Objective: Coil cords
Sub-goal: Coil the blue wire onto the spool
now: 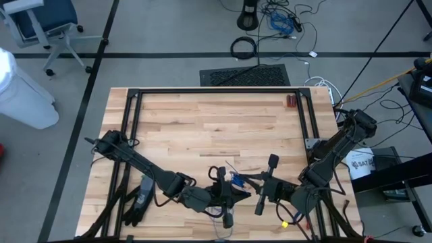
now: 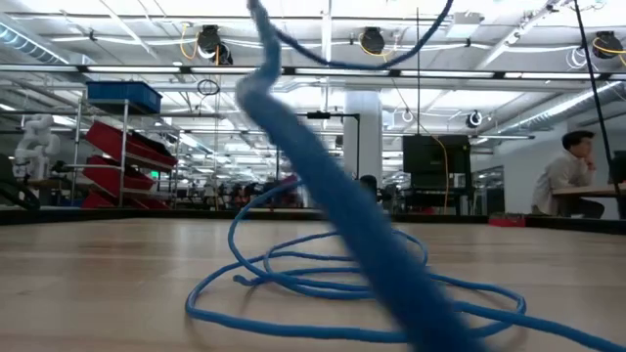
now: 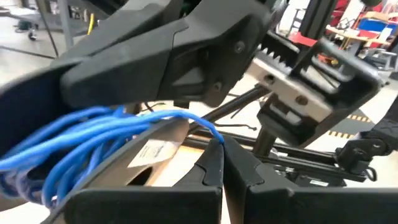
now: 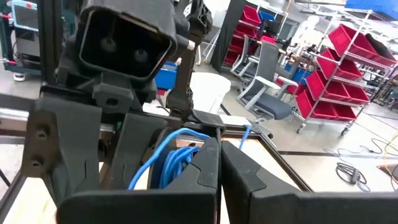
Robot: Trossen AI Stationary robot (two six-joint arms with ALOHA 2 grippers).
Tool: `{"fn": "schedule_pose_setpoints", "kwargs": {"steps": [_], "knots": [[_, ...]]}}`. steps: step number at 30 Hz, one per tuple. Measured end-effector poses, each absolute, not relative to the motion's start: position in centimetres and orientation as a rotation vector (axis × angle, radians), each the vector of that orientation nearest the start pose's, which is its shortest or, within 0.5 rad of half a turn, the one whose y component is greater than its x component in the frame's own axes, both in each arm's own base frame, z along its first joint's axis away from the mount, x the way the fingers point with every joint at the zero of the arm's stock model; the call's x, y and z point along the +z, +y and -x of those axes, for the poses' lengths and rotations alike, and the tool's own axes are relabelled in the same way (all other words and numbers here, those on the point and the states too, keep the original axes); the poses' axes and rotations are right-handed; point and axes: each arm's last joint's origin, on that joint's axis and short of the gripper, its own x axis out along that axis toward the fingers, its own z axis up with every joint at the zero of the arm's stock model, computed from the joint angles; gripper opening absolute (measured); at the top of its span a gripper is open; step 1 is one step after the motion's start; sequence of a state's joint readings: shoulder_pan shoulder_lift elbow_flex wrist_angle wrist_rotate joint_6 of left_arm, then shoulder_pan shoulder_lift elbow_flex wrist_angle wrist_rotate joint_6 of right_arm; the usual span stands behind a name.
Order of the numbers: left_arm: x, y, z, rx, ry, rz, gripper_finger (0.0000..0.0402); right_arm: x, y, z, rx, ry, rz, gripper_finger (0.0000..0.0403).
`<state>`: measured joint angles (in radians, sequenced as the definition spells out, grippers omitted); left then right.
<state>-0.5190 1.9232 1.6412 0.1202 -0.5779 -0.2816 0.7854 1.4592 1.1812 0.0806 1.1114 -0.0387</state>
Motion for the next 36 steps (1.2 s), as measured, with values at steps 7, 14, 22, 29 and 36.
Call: {"fn": "schedule_pose_setpoints", "kwargs": {"steps": [7,14,22,29,36], "knots": [[32.6,-21.1,-40.2,0.078,0.128,0.198,0.0024,34.1,20.9,-24.6,-0.321,0.122,0.2,0.0],[32.9,-21.2,-40.2,0.075,0.099,0.216,0.0043,34.1,20.9,-24.6,-0.32,0.121,0.198,0.0],[32.8,-21.4,-40.1,0.069,0.105,0.212,0.0048,34.1,21.0,-24.6,-0.309,0.121,0.188,0.0],[32.8,-22.2,-39.7,0.027,0.112,0.184,0.0088,34.5,21.0,-24.5,-0.261,0.104,0.166,0.0],[32.8,-23.6,-38.9,-0.009,0.111,0.177,0.0115,34.8,21.1,-24.5,-0.217,0.088,0.128,0.0]]}}
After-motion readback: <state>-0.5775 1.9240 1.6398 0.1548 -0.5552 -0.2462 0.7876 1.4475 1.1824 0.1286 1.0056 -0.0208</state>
